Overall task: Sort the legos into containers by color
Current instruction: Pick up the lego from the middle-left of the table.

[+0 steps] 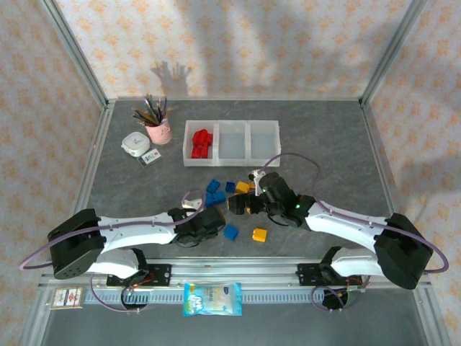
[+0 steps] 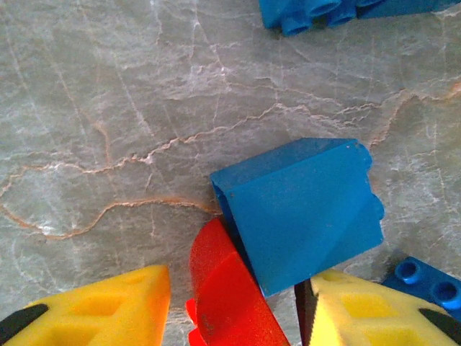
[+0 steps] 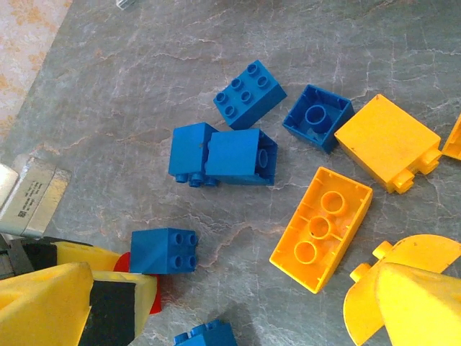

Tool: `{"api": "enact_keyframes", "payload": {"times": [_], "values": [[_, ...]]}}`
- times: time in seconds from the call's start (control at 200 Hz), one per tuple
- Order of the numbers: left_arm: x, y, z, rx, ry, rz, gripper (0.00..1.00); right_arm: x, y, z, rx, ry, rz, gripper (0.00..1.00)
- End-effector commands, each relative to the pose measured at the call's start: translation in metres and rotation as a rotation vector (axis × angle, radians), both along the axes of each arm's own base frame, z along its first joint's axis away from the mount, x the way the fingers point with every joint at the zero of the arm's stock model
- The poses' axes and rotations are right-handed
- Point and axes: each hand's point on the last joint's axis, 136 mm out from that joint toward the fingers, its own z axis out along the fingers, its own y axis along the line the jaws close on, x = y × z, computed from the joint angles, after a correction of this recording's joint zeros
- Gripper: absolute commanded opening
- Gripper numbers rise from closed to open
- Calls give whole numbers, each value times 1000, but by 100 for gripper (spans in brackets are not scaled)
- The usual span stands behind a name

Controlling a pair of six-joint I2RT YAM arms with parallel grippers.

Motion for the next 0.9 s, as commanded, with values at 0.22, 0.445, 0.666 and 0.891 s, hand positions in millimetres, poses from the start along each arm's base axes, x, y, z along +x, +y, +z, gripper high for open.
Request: {"api": "enact_keyframes", "payload": {"times": [0.22, 0.445, 0.666, 0.891], "values": [[-1, 6, -6, 13, -14, 31, 37, 7, 2, 4, 5, -28, -15, 100], [-4, 12, -8, 16, -9, 35, 29, 9, 6, 6, 11, -27, -10, 100], [-2, 15, 3, 12, -34, 32, 18, 10, 9, 13, 25, -25, -7, 100], [11, 22, 45, 65, -119, 18, 17, 15, 16, 37, 76, -34, -19, 100]]}}
